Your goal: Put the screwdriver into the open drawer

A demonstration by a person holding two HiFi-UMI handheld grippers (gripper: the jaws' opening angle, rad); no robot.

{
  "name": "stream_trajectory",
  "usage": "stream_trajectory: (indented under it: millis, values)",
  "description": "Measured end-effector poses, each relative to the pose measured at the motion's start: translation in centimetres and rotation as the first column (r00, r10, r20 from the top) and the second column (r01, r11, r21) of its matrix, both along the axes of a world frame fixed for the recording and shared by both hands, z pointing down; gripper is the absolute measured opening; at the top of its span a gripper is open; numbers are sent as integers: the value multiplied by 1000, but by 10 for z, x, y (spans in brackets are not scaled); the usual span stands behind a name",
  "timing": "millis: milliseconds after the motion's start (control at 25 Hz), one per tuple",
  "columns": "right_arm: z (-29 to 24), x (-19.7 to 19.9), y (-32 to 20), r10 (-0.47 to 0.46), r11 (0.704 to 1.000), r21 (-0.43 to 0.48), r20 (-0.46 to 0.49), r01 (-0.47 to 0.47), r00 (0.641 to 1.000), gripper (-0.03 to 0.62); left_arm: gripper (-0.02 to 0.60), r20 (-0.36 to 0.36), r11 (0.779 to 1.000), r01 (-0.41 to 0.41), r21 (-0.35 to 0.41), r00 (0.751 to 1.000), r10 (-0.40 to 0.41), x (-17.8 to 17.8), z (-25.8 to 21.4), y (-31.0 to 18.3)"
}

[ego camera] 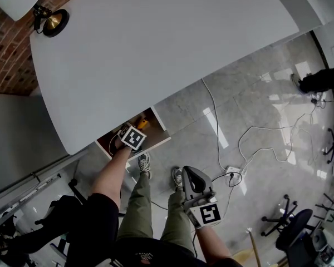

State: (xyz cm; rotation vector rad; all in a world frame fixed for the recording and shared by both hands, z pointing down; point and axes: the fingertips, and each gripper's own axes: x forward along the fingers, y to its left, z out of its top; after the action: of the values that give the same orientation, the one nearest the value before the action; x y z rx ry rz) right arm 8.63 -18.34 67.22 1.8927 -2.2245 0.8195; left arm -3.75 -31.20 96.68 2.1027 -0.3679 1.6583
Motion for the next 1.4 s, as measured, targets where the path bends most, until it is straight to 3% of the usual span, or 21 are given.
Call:
stream_trajectory:
  millis: [400, 840, 1000, 1120, 1400]
  values:
    - [1, 2, 2, -5, 1000, -2, -1, 5, 1000, -3, 97, 7, 1000, 4, 17, 1000, -4, -4, -2, -1]
    - [-31, -7, -6, -89, 995, 49, -15, 89, 996, -3, 87, -46, 992, -5, 130, 999, 12, -3, -51, -6]
    - [-51, -12, 0, -126, 990, 64, -30, 127, 992, -3, 36, -106, 982, -2, 191, 994, 22, 3, -81, 3]
    - [-64, -13, 1, -158, 983, 88, -40, 161, 987, -3, 14, -173, 974, 45, 224, 985, -6, 9, -110, 13]
    - [-93, -27, 2, -265, 951, 145, -65, 272, 962, -3, 8, -333, 937, 170, 306, 941, -62, 10, -188, 35]
